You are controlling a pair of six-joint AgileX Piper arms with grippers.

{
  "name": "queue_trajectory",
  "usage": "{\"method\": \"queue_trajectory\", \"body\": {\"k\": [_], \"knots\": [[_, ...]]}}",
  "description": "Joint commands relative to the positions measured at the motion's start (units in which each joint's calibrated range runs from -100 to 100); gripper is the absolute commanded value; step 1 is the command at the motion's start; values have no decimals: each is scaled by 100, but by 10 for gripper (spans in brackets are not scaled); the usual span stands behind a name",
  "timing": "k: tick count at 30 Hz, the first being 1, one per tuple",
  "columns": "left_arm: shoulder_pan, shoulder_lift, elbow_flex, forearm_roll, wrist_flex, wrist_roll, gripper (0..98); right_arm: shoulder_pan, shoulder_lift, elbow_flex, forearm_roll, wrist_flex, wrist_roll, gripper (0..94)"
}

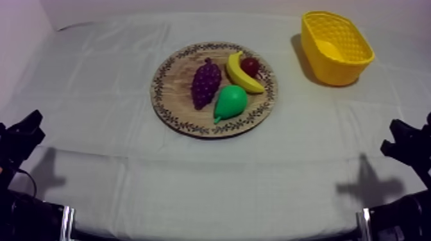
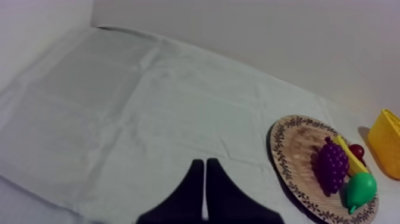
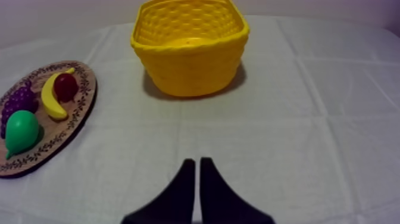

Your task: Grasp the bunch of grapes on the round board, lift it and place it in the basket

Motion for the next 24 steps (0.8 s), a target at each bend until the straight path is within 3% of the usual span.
{"method": "queue_trajectory", "body": {"k": [1,12,19,24], "knots": [[-2,0,3,2,0,1,1,-23,-2,0,3,4,19,3],[-2,0,3,2,0,1,1,-30,-2,0,3,4,101,3],[-2,0,3,2,0,1,1,-56,-2,0,4,4,-145,5],[-2,0,3,2,0,-1,1,-73,-2,-236,191,182,-125,5]]}}
